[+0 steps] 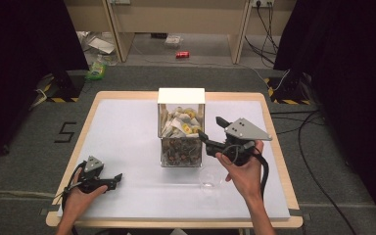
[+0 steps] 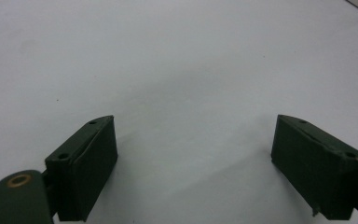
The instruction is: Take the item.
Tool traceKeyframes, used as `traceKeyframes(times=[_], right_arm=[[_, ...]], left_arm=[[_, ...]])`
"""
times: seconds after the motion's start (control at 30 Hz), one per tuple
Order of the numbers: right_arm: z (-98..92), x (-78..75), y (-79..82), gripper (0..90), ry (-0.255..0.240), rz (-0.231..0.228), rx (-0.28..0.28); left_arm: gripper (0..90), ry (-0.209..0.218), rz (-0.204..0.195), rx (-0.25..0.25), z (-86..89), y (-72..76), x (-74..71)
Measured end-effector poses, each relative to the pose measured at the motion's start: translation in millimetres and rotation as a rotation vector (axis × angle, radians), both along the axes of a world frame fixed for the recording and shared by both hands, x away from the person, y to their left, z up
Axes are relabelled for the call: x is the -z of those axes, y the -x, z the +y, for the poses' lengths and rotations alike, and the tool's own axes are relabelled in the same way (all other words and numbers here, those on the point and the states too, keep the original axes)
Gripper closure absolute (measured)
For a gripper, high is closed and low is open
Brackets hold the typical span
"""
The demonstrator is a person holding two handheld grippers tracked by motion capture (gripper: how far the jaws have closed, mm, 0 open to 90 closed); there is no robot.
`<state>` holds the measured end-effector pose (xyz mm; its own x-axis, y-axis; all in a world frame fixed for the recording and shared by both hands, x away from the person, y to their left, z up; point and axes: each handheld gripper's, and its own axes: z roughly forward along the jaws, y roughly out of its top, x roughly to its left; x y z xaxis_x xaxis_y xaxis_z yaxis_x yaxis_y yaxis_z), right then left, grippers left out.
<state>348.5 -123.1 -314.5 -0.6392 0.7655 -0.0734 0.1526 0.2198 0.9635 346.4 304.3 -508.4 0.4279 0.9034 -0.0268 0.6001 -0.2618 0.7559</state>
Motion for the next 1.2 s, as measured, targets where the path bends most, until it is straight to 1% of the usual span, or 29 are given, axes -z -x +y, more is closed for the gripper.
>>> traceKeyframes(times=[0.07,0.17,0.23,0.4,0.67,0.87,1.2], right_arm=[[6.7,-1.4,-1.0,33.7,0.016,-0.007,-0.011],[17.0,-1.0,-4.2,34.9,0.024,-0.007,-0.027],[24.5,0.5,-7.3,35.7,0.037,-0.01,-0.04],[39.4,5.0,-14.4,38.0,0.068,-0.004,-0.052],[57.2,9.1,-24.1,43.8,0.098,0.004,-0.083],[67.0,13.5,-28.8,47.4,0.135,0.009,-0.072],[75.4,21.4,-37.0,54.2,0.162,0.023,-0.048]], left_arm=[[13.4,0.0,0.0,0.0,0.1,0.0,0.0],[13.4,-0.001,0.0,0.0,0.0,0.0,0.0],[13.4,0.0,0.0,0.0,0.0,0.0,0.0],[13.4,0.0,-0.001,0.0,0.1,0.0,0.1],[13.4,0.001,-0.001,0.0,0.1,0.0,0.1],[13.4,0.0,-0.001,0.0,0.1,0.0,0.1],[13.4,0.0,-0.001,0.0,0.0,0.1,0.0]])
